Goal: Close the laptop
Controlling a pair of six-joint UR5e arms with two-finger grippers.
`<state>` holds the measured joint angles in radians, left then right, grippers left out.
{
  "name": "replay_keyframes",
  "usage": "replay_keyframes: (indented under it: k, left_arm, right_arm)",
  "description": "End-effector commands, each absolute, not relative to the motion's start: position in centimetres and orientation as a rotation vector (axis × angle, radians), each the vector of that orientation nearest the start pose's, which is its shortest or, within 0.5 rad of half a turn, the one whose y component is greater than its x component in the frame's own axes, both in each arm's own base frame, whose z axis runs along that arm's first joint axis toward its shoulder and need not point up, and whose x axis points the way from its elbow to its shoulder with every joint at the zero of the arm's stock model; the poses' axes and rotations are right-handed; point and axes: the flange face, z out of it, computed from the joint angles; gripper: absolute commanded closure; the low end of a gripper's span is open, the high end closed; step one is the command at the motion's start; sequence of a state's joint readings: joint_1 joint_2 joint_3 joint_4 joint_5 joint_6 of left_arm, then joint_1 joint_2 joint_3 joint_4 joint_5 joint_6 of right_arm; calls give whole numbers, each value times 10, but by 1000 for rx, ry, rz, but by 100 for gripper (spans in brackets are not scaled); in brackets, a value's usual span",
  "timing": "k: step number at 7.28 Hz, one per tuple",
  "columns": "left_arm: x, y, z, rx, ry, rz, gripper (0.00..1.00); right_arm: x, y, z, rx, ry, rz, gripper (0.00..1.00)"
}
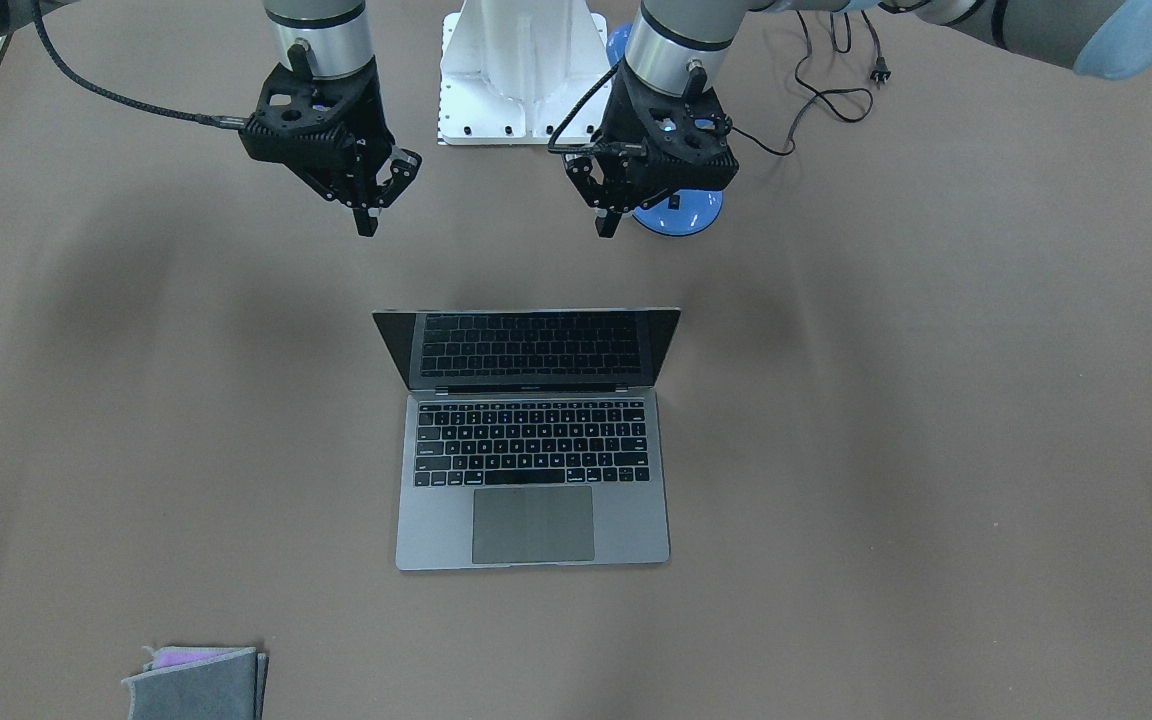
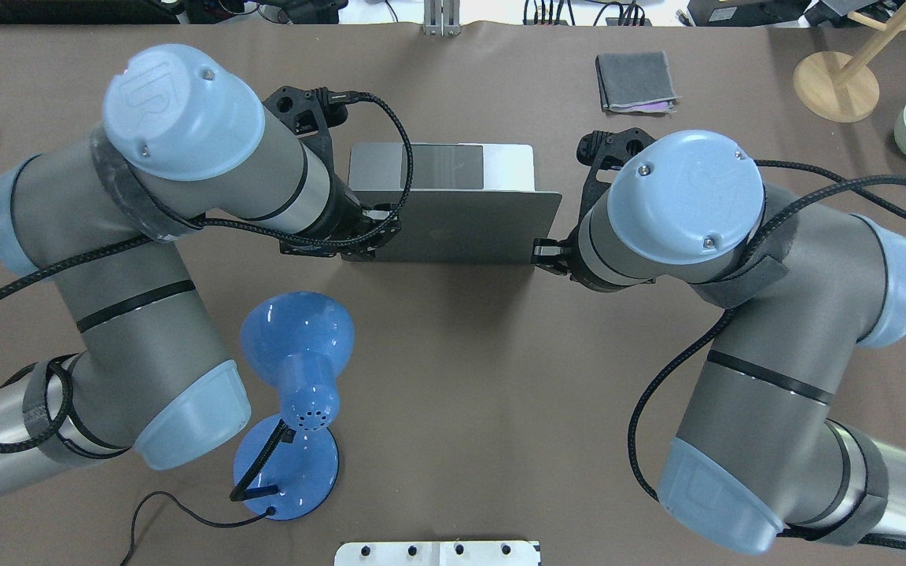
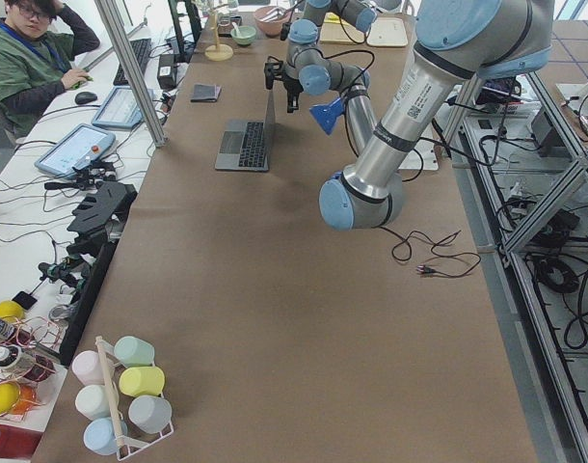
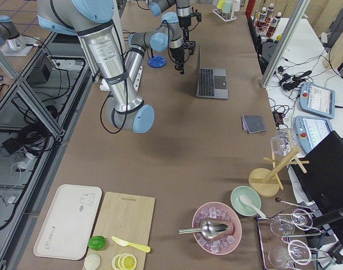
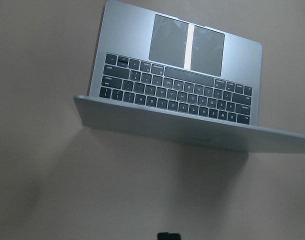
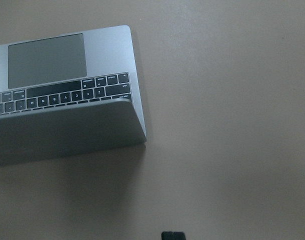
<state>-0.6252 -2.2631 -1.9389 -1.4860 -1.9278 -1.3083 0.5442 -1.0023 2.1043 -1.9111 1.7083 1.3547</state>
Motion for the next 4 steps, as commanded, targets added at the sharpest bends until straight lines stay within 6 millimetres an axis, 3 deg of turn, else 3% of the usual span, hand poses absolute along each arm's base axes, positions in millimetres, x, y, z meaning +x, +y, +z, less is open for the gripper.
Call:
replay_keyframes:
  k: [1,4]
  left_arm:
    - [431,-444,128,154,970,-102,100]
    - [429,-470,125,193,946,-73,100]
  right_arm:
    - [-412,-390,167,163,-757,258,100]
    - [-415,-430,158,173,-736,289,100]
